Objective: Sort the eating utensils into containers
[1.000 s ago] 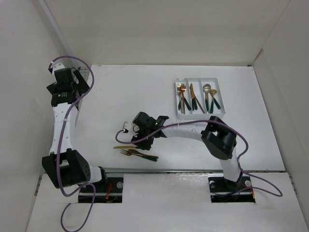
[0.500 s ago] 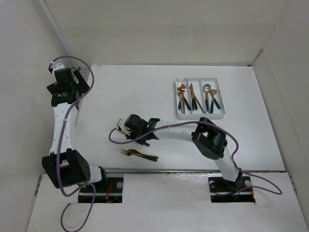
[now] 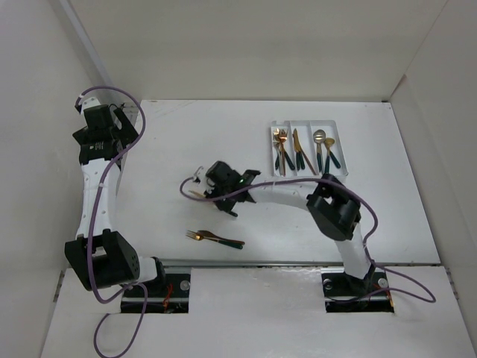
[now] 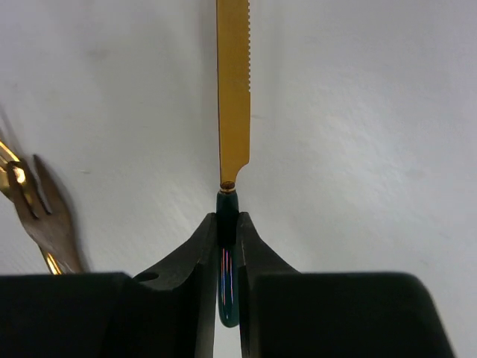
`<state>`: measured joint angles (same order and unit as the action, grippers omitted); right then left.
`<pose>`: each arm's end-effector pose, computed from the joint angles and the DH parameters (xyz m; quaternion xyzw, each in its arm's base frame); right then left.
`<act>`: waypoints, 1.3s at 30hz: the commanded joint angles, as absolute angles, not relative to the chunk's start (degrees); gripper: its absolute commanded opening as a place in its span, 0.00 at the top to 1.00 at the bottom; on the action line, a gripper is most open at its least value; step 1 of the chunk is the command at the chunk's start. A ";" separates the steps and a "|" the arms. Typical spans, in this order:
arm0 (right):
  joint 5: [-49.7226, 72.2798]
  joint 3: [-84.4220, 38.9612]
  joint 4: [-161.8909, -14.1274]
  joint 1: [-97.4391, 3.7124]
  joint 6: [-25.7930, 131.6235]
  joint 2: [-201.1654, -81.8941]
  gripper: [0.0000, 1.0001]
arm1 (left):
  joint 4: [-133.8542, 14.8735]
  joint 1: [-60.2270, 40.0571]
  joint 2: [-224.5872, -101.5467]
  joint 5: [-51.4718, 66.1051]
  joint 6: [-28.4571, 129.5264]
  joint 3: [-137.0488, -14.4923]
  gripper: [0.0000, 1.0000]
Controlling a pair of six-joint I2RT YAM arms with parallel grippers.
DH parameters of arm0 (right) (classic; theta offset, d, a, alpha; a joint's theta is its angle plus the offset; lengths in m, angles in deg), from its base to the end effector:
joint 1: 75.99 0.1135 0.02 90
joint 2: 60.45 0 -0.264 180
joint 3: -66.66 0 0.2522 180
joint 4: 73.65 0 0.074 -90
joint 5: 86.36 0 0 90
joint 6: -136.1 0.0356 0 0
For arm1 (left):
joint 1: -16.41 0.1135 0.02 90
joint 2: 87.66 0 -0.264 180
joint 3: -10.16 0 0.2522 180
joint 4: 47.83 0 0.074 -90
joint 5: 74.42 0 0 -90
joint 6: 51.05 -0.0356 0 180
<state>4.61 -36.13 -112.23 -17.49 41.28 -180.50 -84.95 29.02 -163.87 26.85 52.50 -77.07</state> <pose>0.2370 0.3879 0.1765 -0.5038 0.8123 0.1398 0.2584 0.2936 0.0728 0.3702 -0.2417 0.8107 0.0790 0.5273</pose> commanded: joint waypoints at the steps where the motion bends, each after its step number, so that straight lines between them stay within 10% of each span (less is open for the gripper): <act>1: 10.13 -34.82 -106.15 -26.40 48.90 -169.98 1.00 | -83.48 29.33 -161.75 26.56 52.67 -76.55 0.00; 13: 11.67 -28.48 -103.23 -58.65 58.23 -160.37 1.00 | -83.48 29.33 -161.75 26.56 52.67 -76.55 0.00; 31: -8.58 -35.95 -111.67 -61.75 61.75 -173.74 1.00 | -83.48 29.33 -162.27 27.09 52.14 -76.55 0.00; 35: -9.19 -35.95 -113.77 -61.75 61.22 -174.27 0.63 | -83.48 29.33 -162.28 27.09 52.14 -76.55 0.00; 39: -11.82 -35.43 -113.26 -60.35 59.55 -170.50 0.52 | -82.95 29.33 -162.28 27.09 52.14 -76.03 0.00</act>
